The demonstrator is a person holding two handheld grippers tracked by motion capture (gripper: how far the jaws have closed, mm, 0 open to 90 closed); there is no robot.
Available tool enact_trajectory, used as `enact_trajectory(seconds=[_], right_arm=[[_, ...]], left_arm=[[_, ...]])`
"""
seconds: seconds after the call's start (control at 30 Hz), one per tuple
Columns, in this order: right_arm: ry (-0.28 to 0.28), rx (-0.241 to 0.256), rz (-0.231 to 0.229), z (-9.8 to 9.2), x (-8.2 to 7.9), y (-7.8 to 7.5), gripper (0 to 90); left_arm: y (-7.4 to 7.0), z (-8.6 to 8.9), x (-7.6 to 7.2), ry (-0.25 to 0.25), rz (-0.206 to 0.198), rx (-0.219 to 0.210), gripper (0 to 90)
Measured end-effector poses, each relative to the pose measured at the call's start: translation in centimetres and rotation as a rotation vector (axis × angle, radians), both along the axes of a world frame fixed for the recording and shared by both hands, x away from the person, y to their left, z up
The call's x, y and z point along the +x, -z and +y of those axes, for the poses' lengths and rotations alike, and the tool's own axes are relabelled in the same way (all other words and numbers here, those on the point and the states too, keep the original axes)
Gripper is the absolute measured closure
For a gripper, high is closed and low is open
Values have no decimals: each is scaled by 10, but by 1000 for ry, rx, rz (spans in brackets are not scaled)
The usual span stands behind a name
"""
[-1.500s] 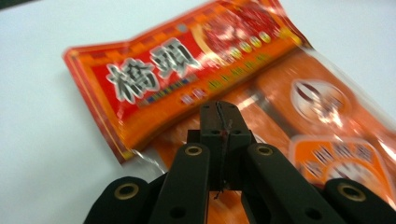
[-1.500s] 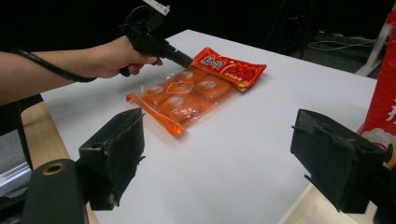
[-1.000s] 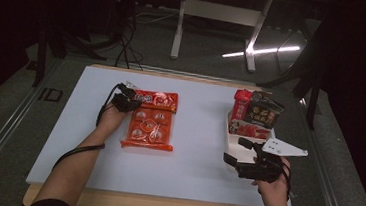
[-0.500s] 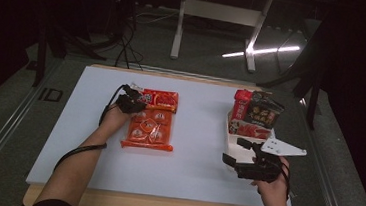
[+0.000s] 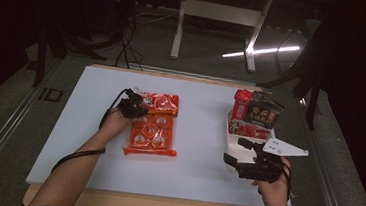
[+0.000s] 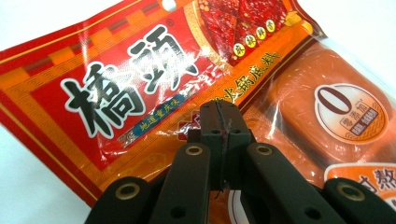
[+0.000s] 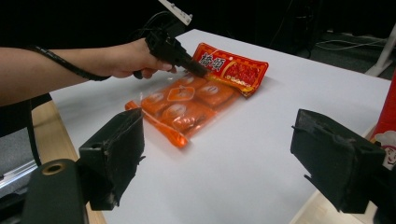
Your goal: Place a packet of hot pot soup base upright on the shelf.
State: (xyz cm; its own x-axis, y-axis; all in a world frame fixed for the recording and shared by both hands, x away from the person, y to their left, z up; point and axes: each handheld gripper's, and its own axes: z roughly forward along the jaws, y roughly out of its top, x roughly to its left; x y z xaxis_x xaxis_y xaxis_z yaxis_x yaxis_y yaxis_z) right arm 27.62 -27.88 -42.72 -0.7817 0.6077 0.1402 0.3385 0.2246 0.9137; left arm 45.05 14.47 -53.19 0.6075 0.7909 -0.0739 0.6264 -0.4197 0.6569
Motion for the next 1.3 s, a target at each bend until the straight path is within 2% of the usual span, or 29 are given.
enact_trajectory(seconds=[0.17, 0.43, 0.57, 0.8, 0.93, 1.07, 1.13, 1.23, 1.3], right_arm=[[-3, -1, -1, 2, -1, -1, 173], [-7, 2, 3, 3, 0, -1, 173], [-11, -1, 2, 4, -1, -1, 173], [-13, 0, 1, 5, -2, -1, 173], [-17, -8, -2, 7, -2, -2, 173], [-20, -12, -3, 8, -2, -2, 173], [-21, -14, -1, 9, -2, -2, 173], [-22, -15, 0, 9, -2, -1, 173], [-20, -17, -3, 9, -2, -1, 173]], left_arm=[[-1, -8, -11, 36, 7, 12, 900], [-1, -17, -29, 81, 21, -10, 900], [-3, -25, -38, 112, 24, 10, 900], [-3, -31, -51, 150, 35, -4, 900], [-3, -34, -61, 185, 52, -28, 900], [-4, -36, -67, 195, 56, -33, 900], [-5, -37, -68, 210, 51, -22, 900], [-7, -34, -69, 200, 52, -37, 900], [-8, -31, -73, 189, 37, -47, 900]])
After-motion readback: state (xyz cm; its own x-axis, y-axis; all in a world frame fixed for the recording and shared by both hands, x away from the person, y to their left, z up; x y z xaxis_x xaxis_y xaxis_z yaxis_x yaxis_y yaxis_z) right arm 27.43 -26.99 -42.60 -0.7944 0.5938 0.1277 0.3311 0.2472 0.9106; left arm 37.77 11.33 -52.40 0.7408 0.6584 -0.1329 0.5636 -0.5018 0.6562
